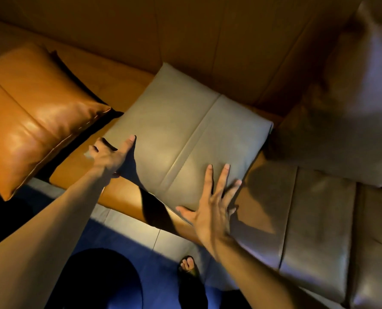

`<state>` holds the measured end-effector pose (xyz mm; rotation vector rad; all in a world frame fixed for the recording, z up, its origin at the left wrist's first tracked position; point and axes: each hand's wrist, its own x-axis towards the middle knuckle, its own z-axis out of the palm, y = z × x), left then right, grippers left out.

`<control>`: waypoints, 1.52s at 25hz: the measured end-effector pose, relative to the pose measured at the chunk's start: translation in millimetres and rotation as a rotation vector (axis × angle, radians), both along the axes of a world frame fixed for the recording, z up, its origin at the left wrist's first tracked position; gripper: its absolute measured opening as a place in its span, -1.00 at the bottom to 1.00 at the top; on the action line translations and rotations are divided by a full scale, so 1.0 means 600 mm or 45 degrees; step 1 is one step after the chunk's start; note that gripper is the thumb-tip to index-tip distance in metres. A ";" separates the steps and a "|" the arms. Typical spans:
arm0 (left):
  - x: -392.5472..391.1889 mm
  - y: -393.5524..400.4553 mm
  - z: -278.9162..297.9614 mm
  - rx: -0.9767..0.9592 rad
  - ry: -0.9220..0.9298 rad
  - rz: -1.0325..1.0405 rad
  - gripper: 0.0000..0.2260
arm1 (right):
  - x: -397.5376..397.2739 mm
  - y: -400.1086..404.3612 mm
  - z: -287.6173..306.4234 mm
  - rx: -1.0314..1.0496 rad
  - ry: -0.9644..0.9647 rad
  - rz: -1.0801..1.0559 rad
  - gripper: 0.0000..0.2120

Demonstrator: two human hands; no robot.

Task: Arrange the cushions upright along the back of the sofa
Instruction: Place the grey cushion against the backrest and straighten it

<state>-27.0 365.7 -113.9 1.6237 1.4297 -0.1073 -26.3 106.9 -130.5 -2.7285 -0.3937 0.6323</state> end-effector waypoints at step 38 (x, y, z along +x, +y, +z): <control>0.123 0.040 0.309 1.055 0.124 -1.457 0.02 | 0.242 0.080 0.381 -0.122 -0.302 0.505 -0.16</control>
